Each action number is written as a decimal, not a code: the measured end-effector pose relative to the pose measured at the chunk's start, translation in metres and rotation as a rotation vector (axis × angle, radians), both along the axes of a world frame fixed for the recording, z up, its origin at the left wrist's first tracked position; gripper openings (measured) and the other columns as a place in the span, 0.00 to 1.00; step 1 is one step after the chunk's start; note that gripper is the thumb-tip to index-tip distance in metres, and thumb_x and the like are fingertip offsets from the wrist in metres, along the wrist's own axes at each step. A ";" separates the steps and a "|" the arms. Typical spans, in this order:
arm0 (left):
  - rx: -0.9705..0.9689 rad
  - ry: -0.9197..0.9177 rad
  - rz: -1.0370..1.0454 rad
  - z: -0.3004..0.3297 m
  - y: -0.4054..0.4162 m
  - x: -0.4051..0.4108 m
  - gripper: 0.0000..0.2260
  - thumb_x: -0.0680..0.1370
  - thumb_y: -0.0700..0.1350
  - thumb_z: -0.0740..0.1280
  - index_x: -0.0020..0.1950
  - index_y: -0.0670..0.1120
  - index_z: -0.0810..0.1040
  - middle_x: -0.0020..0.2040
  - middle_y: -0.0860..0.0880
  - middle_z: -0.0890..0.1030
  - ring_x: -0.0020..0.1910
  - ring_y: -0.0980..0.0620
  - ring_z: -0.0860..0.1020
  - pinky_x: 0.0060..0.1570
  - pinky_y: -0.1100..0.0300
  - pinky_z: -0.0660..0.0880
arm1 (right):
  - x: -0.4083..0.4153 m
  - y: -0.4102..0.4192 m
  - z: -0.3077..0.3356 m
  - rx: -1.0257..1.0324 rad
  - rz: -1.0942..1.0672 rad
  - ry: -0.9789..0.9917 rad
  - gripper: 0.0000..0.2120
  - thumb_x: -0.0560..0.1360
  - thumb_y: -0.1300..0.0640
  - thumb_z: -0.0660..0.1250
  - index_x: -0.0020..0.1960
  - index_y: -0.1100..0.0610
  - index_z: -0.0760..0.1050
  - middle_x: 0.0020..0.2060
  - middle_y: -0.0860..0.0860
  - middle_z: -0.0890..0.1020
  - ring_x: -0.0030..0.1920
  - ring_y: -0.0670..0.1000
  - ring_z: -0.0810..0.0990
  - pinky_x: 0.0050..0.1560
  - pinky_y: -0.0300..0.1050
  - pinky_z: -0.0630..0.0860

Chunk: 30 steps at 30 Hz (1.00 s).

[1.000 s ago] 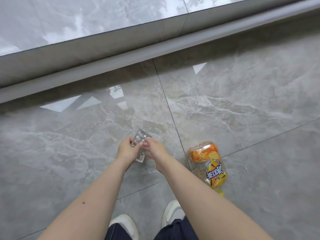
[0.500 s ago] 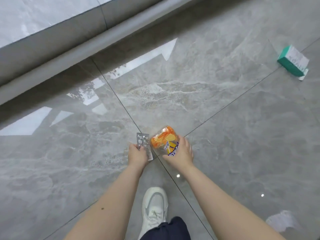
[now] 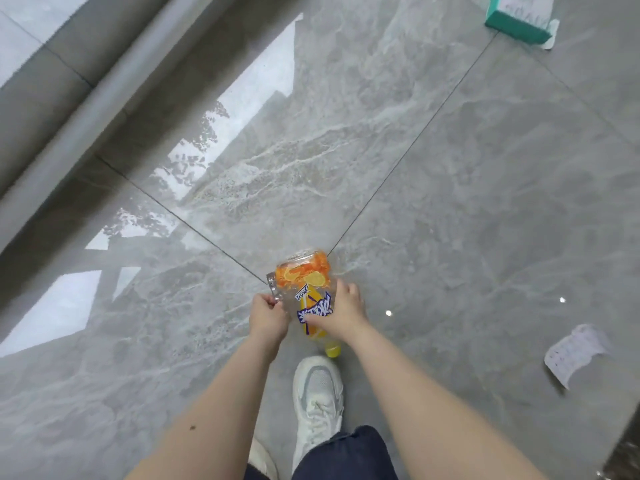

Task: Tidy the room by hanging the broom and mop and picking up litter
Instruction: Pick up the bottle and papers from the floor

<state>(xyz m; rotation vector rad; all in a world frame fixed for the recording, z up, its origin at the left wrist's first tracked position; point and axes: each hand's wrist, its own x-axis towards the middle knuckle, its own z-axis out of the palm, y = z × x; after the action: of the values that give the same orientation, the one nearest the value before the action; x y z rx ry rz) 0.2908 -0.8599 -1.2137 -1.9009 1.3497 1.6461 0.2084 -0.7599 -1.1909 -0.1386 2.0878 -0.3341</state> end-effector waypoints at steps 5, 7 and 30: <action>0.006 0.038 -0.150 0.027 0.006 -0.018 0.10 0.78 0.36 0.58 0.39 0.47 0.64 0.37 0.47 0.71 0.34 0.50 0.70 0.35 0.56 0.70 | -0.009 0.025 0.019 -0.135 -0.329 0.010 0.37 0.65 0.47 0.76 0.68 0.53 0.62 0.65 0.54 0.65 0.67 0.55 0.67 0.68 0.47 0.65; 0.028 0.049 -0.202 0.045 0.016 -0.024 0.10 0.79 0.37 0.57 0.39 0.47 0.64 0.40 0.45 0.72 0.41 0.48 0.71 0.42 0.51 0.72 | -0.011 0.039 0.034 -0.189 -0.486 -0.037 0.35 0.64 0.47 0.77 0.63 0.50 0.60 0.64 0.53 0.66 0.65 0.53 0.69 0.66 0.46 0.68; -0.026 0.311 -1.007 0.291 0.246 -0.089 0.12 0.81 0.42 0.59 0.37 0.49 0.65 0.40 0.45 0.74 0.36 0.46 0.73 0.35 0.55 0.70 | 0.042 0.272 0.274 -0.254 -1.447 0.061 0.42 0.64 0.40 0.75 0.68 0.53 0.58 0.64 0.53 0.74 0.62 0.54 0.75 0.58 0.44 0.72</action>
<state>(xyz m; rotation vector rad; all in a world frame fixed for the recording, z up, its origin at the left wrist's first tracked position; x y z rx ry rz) 0.2019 -0.6138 -0.9229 -0.6884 1.9694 1.3570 0.2504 -0.4882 -0.9165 1.2700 1.8391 -1.4306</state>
